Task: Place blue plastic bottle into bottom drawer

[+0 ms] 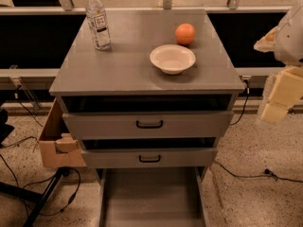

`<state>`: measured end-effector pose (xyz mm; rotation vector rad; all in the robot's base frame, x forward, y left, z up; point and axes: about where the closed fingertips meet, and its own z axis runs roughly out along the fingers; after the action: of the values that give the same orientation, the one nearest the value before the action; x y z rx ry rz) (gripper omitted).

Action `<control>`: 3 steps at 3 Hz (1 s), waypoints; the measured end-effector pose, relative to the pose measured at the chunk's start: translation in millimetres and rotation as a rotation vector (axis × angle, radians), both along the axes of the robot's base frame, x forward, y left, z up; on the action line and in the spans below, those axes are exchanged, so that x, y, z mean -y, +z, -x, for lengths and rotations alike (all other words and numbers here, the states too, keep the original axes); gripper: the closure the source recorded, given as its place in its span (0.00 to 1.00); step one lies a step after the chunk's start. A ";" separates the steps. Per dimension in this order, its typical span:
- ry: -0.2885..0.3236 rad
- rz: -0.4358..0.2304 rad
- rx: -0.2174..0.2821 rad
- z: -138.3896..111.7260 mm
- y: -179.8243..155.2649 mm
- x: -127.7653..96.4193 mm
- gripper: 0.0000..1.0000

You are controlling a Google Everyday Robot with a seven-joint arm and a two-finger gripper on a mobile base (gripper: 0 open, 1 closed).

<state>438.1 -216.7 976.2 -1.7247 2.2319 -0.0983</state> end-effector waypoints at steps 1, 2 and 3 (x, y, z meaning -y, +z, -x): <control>0.000 0.000 0.000 0.0 0.0 0.0 0.00; 0.040 -0.086 0.057 -30.0 -1.5 -22.9 0.00; 0.120 -0.334 0.183 -106.1 10.1 -79.7 0.00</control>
Offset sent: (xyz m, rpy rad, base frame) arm 0.1348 0.1035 0.0017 0.4126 -0.2550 0.1886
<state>544.3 -137.0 986.3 -1.5921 1.8857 0.1329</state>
